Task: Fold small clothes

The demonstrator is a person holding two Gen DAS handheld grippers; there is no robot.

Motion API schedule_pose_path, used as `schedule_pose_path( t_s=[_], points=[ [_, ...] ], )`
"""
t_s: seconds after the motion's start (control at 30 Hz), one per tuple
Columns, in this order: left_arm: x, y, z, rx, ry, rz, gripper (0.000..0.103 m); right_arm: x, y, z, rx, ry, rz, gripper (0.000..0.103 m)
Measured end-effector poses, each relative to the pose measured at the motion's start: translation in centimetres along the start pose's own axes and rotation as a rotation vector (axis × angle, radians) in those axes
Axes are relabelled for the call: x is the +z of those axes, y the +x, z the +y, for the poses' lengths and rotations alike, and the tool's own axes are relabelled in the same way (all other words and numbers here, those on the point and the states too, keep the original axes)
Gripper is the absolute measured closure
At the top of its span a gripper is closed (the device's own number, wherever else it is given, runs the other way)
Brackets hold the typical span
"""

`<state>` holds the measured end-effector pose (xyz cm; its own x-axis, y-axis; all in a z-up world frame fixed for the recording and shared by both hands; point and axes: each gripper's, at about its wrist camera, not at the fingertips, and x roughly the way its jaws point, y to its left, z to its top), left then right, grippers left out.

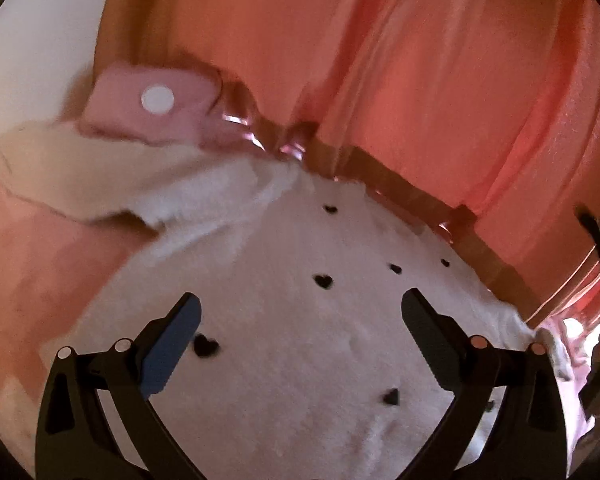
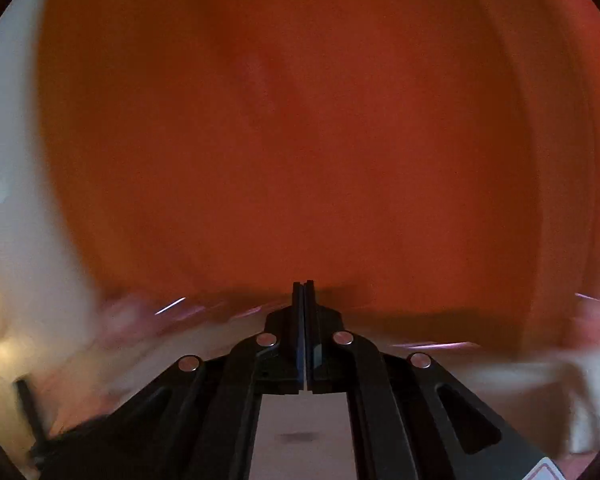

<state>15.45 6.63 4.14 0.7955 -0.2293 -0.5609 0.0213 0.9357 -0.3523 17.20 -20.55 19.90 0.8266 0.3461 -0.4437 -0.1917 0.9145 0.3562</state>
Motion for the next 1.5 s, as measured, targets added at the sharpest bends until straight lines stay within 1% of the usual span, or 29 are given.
schedule_pose_path(
  t_s=[0.07,0.1,0.13,0.2,0.27,0.33,0.4,0.5,0.57,0.63,0.67,0.7,0.73,0.77,0.8,0.83,0.87,0.93,1.0,1.07,1.17,1.2,1.23,1.3,1.37,1.4,1.43,1.47,1.5],
  points=[
    [0.2,0.1,0.5,0.014,0.008,0.009,0.005,-2.5,3.7,3.9,0.087,0.007,0.102,0.1],
    [0.3,0.3,0.7,0.021,0.007,0.016,0.005,-4.3,5.2,5.2,0.09,0.015,0.16,0.092],
    [0.3,0.5,1.1,0.033,0.004,0.026,0.005,-5.5,5.8,5.6,0.074,0.02,0.191,0.081],
    [0.3,0.5,1.6,0.048,0.008,0.041,0.005,-7.7,5.1,4.0,-0.009,0.057,0.211,0.075],
    [0.3,0.3,1.9,0.048,0.013,0.047,0.005,-8.3,2.7,-0.5,-0.154,0.129,0.186,0.065],
    [0.1,0.0,1.9,0.039,0.025,0.048,0.005,-8.5,-1.9,-6.6,-0.401,0.225,0.118,0.043],
    [0.0,0.1,1.7,0.027,0.026,0.058,0.005,-8.9,-7.4,-12.5,-0.625,0.342,0.079,0.04],
    [-0.1,0.4,1.3,-0.001,0.004,0.077,0.005,-11.2,-15.6,-19.6,-0.805,0.59,-0.006,0.037],
    [-0.4,0.5,0.8,-0.003,0.011,0.076,0.005,-12.9,-19.3,-22.4,-0.852,0.719,-0.052,0.035],
    [-0.7,0.7,0.2,0.0,0.036,0.084,0.005,-14.5,-20.5,-24.9,-0.781,0.813,-0.034,0.034],
    [-0.8,0.8,0.0,0.001,0.043,0.087,0.005,-14.9,-20.4,-26.0,-0.675,0.856,-0.026,0.034],
    [-0.9,0.9,-0.2,0.004,0.051,0.091,0.005,-15.3,-20.4,-26.6,-0.606,0.87,-0.023,0.036],
    [-1.0,1.0,-0.4,0.006,0.06,0.096,0.005,-14.8,-20.0,-26.8,-0.552,0.862,-0.018,0.047],
    [-1.1,1.1,-0.4,0.006,0.065,0.1,0.005,-13.9,-19.7,-26.3,-0.547,0.834,-0.008,0.058],
    [-1.2,1.2,-0.5,0.011,0.068,0.102,0.005,-12.2,-19.3,-25.4,-0.589,0.758,0.013,0.084],
    [-1.2,1.3,-0.4,0.015,0.069,0.102,0.005,-10.6,-18.9,-24.2,-0.619,0.682,0.019,0.095],
    [-1.2,1.3,-0.3,0.016,0.066,0.103,0.005,-8.9,-18.7,-22.7,-0.621,0.617,0.006,0.095],
    [-1.0,1.4,-0.1,0.017,0.051,0.102,0.005,-4.0,-17.0,-19.0,-0.535,0.489,-0.038,0.095],
    [-0.7,1.4,0.2,0.015,0.034,0.095,0.005,0.6,-14.3,-12.4,-0.401,0.334,-0.06,0.095],
    [-0.6,1.4,0.4,0.014,0.026,0.094,0.005,3.5,-11.3,-6.6,-0.271,0.22,-0.046,0.095],
    [-0.5,1.3,0.7,0.014,0.019,0.096,0.005,5.2,-4.1,3.3,-0.038,0.069,0.046,0.095],
    [-0.5,1.3,0.8,0.012,0.017,0.096,0.005,4.5,-1.0,7.0,0.046,0.024,0.107,0.093],
    [-0.4,1.3,1.0,0.01,0.016,0.095,0.005,3.7,1.2,9.3,0.095,-0.004,0.157,0.092],
    [-0.3,1.3,1.3,0.008,0.016,0.095,0.005,1.7,5.1,12.9,0.128,-0.056,0.259,0.09],
    [0.0,1.6,1.8,0.006,0.005,0.108,0.005,0.4,4.8,14.7,0.122,-0.08,0.257,0.089],
    [0.2,1.8,2.1,0.005,-0.006,0.114,0.005,0.0,4.0,13.6,0.104,-0.074,0.235,0.084],
    [0.5,1.9,2.6,0.004,-0.027,0.12,0.005,-0.1,3.6,12.1,0.075,-0.056,0.214,0.073],
    [0.7,2.1,3.0,0.001,-0.044,0.123,0.005,-0.5,2.7,10.5,0.029,-0.033,0.186,0.065],
    [0.9,2.3,3.3,-0.003,-0.062,0.125,0.005,-1.4,1.5,8.2,-0.058,0.002,0.152,0.053]
  ],
)
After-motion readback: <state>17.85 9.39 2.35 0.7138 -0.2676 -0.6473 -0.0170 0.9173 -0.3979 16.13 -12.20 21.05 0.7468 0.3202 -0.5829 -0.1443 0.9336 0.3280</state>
